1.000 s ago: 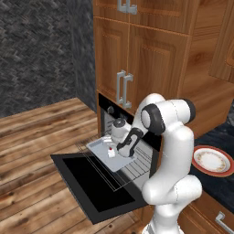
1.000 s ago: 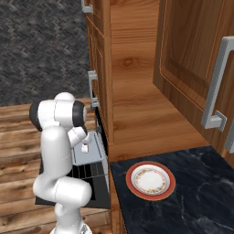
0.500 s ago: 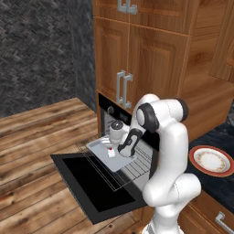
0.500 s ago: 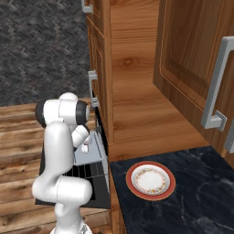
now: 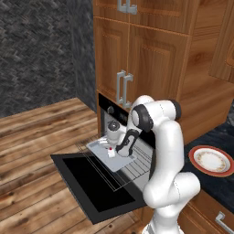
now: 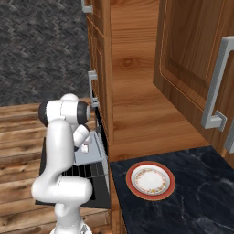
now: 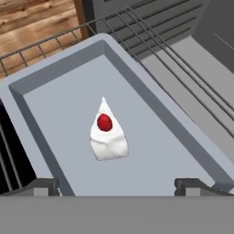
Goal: Take the baked cake out of the oven and place it on the plate for cooling. Then close the oven door.
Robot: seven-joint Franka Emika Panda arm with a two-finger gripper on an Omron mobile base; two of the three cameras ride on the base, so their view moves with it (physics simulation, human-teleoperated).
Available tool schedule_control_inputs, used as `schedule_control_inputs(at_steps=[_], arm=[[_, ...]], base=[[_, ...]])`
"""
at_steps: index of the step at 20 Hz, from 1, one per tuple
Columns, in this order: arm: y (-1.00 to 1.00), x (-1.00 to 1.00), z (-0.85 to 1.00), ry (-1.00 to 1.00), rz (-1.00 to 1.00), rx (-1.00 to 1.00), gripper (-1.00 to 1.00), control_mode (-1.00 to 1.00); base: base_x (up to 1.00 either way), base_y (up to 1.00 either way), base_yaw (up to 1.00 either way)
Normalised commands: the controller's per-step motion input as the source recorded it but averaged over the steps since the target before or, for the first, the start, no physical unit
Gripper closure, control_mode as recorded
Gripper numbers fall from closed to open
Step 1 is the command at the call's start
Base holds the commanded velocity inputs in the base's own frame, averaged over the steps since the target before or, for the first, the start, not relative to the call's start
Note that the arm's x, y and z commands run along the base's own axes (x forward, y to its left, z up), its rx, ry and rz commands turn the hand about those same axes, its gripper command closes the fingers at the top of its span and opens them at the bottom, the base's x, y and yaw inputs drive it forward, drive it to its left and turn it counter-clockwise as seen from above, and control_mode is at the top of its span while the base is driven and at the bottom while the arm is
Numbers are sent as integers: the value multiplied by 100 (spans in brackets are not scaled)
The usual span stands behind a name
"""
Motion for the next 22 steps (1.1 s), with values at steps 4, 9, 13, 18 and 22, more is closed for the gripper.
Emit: schedule_control_inputs(at_steps=[4,9,13,18,22], arm=[[0,27,-24,2,0,0,-100,-100],[0,18,-23,6,0,0,-100,-100],[0,19,-24,6,0,0,-100,-100],[0,27,-9,1,1,0,-100,-100],[0,24,0,0,2,0,-100,-100]], base=[[0,0,0],[0,0,0],[0,0,0],[0,0,0],[0,0,0]])
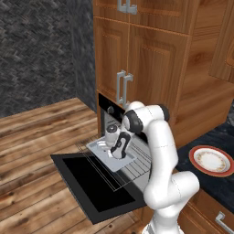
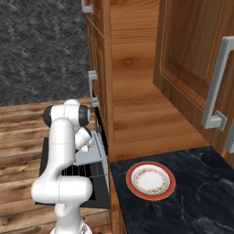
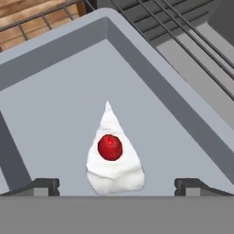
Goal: Take the baked cake out of the oven and place it on the plate for cooling. Then close the oven door.
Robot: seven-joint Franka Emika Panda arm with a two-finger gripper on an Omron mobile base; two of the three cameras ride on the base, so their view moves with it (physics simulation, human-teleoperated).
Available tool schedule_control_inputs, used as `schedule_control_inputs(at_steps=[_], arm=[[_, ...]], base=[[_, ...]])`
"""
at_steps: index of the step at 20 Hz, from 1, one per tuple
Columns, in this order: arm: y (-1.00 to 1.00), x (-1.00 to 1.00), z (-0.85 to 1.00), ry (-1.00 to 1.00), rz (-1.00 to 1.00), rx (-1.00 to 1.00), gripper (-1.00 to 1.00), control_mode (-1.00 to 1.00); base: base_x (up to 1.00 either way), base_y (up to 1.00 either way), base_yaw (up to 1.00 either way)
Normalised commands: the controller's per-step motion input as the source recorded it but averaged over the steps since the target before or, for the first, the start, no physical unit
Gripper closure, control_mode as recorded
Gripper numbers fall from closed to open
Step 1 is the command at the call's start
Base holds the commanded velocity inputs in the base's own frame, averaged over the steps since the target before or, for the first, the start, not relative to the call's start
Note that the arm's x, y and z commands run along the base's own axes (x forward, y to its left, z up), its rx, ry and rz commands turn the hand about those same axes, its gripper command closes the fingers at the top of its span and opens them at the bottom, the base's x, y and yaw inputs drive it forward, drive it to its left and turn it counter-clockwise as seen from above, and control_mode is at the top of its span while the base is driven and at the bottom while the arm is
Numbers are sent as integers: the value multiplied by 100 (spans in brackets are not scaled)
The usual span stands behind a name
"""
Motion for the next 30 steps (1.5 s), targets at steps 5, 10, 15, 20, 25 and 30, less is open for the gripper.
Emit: schedule_control_inputs(at_steps=[5,10,15,20,25,30], arm=[[0,13,-11,5,0,0,-100,-100],[0,12,-21,7,1,0,-100,-100],[0,21,-14,0,3,0,-100,-100],[0,17,-18,1,3,0,-100,-100],[0,9,-34,6,2,0,-100,-100],[-1,7,-40,8,1,0,100,-100]], base=[[0,0,0],[0,0,0],[0,0,0],[0,0,0],[0,0,0],[0,0,0]])
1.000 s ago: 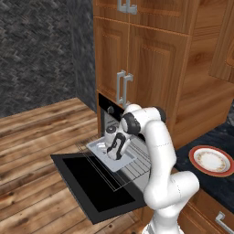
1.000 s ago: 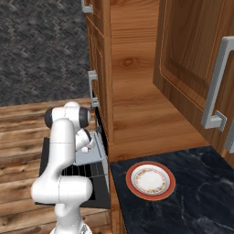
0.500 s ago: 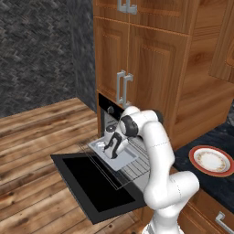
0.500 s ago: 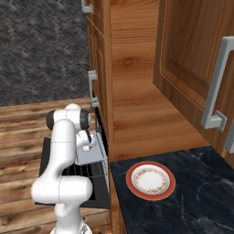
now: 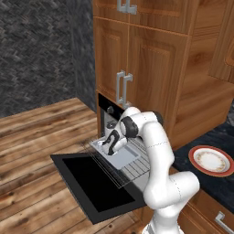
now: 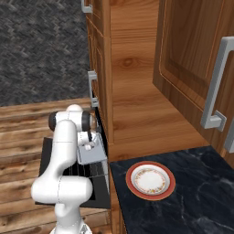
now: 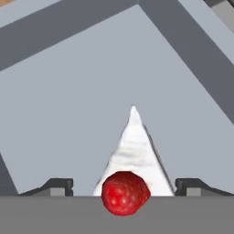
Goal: Take the baked cake out of the oven and place it on the plate for cooling. Then close the oven door.
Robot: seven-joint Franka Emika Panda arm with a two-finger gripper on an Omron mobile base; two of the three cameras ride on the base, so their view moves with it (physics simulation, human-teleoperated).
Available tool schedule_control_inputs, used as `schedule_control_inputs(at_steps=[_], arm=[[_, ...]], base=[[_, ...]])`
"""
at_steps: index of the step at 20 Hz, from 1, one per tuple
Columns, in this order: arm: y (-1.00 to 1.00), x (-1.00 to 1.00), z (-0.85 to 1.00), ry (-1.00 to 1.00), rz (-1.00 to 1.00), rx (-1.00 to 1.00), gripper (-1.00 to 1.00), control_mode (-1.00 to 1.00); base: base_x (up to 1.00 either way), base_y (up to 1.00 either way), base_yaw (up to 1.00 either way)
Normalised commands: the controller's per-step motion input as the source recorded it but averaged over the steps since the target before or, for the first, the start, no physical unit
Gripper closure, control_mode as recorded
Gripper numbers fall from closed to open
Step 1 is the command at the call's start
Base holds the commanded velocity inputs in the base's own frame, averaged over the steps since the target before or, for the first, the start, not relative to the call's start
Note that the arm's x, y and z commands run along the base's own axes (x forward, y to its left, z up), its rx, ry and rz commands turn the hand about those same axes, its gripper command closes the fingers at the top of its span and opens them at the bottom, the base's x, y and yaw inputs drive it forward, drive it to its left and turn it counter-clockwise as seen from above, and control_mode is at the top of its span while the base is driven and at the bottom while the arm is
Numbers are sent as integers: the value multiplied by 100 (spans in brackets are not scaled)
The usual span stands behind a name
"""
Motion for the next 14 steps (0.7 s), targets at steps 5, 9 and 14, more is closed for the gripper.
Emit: schedule_control_inputs(at_steps=[5,9,14], arm=[[-23,0,-44,3,0,0,100,-100],[-12,-6,-32,-1,0,0,100,-100],[44,-71,17,-23,3,-3,100,-100]], base=[[0,0,0],[0,0,0],[0,0,0]])
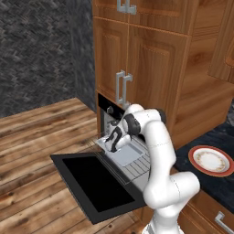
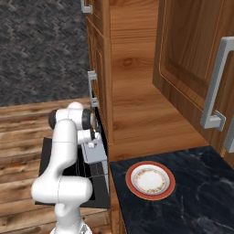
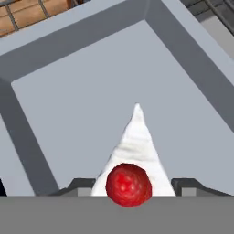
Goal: Take the baked cake out of the oven and place it on the plate for cooling. Then close the oven door.
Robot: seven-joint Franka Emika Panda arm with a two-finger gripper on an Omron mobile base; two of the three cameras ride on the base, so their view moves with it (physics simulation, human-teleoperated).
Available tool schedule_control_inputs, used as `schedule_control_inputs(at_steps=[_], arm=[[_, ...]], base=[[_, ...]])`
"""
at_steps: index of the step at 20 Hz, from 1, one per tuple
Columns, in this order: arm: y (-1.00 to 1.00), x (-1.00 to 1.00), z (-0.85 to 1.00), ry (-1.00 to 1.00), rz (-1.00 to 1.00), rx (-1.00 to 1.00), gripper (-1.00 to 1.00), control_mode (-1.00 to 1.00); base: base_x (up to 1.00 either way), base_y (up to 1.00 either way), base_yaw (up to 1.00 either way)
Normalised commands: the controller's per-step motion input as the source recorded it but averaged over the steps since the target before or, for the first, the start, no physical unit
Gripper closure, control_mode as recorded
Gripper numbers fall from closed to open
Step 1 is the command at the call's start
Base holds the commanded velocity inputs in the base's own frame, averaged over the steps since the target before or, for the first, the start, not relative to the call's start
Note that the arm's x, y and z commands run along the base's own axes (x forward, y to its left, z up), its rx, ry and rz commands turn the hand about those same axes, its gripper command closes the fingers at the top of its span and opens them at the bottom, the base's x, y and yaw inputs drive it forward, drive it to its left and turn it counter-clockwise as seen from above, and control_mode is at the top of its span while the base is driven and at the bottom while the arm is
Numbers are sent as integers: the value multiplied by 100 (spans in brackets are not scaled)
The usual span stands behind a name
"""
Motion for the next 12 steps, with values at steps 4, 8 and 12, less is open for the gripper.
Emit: schedule_control_inputs(at_steps=[4,8,12], arm=[[84,-64,47,-19,6,-2,100,-100],[73,-64,68,-21,3,-3,100,-100],[23,-66,97,-21,-4,0,100,-100]], base=[[0,0,0],[0,0,0],[0,0,0]])
